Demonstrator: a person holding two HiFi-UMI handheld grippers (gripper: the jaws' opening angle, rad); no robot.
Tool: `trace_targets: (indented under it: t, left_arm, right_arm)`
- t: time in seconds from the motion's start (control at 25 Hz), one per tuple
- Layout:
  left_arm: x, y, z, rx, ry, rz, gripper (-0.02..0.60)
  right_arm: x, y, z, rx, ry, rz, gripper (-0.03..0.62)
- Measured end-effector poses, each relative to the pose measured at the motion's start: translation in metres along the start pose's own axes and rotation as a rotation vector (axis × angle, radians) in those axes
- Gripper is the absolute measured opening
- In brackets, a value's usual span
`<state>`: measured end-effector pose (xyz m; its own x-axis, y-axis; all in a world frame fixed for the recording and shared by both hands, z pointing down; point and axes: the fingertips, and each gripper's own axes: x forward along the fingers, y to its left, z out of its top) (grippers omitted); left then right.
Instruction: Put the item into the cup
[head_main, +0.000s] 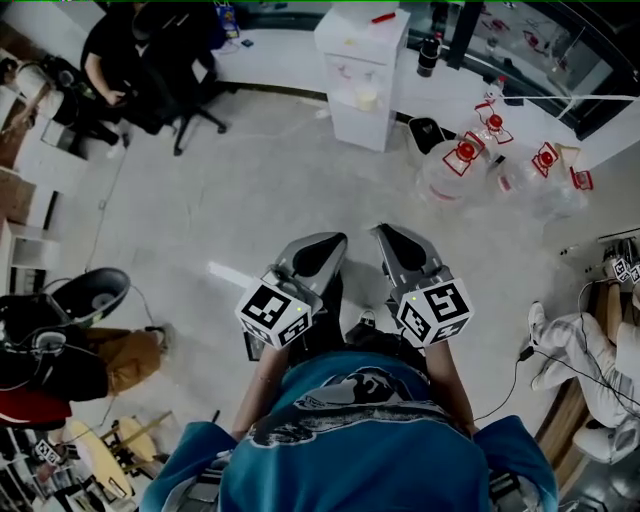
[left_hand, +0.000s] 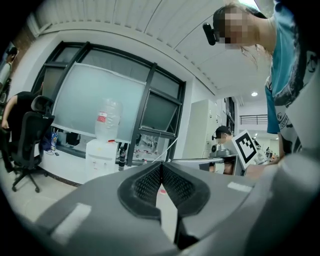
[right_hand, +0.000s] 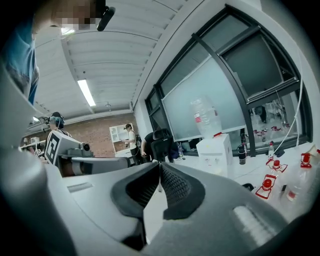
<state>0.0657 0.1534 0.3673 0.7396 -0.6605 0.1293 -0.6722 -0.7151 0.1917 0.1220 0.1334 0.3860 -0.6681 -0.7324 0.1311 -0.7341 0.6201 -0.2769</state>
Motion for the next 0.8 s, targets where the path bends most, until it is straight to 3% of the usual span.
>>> trace_targets:
  t: [0.32, 0.8]
  left_arm:
    - [0.037, 0.09, 0.019, 0.042, 0.0, -0.024, 0.002]
    - [0.075, 0.214, 0.063, 0.069, 0.0, -0.163, 0.002]
  right_arm:
    - [0.074, -0.038, 0.026, -0.014, -0.017, -0.075, 0.012]
    - [0.207, -0.062, 0.054, 0.012, -0.014, -0.166, 0.012]
